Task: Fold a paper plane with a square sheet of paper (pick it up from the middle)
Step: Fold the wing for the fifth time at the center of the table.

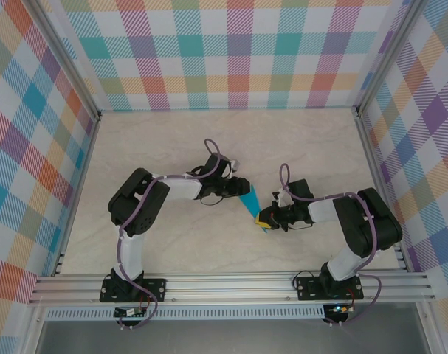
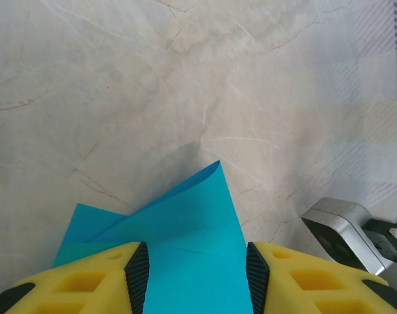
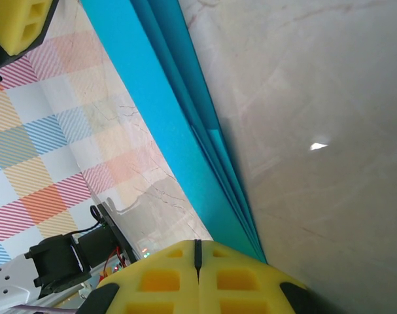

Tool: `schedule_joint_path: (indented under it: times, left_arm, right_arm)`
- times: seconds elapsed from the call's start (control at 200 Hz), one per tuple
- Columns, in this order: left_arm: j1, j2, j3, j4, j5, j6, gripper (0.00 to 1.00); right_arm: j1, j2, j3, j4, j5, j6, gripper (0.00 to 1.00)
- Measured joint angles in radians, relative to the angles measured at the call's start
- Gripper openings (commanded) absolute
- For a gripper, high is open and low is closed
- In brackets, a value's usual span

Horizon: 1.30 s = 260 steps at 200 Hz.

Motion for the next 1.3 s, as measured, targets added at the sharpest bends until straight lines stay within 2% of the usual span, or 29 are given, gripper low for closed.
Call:
schedule_joint_path:
  times: [0.45,0.855,0.99,1.16,1.3]
  left_arm:
    - [0.037,0.013,0.004,0.01,0.078,0.013,0.46]
    - [0.112,0.013,0.059,-0.061,0.038,0.038,0.47]
    - [0.114,-0.035,0.066,-0.097,0.02,0.036,0.47]
    - [0.084,-0.176,0.046,-0.101,-0.018,0.011,0.45]
    - [-0.004,-0.254,0.005,-0.057,-0.059,-0.023,0.42]
  right_arm:
    - [-0.007,0.006,0.0,-0.002,-0.017,-0.028,0.0]
    - [-0.008,0.016,0.014,-0.02,-0.031,-0.031,0.0]
    - [-0.008,0.019,0.026,-0.042,-0.032,-0.031,0.0]
    - [-0.008,0.02,0.034,-0.058,-0.031,-0.031,0.0]
    - [-0.008,0.02,0.036,-0.061,-0.028,-0.031,0.0]
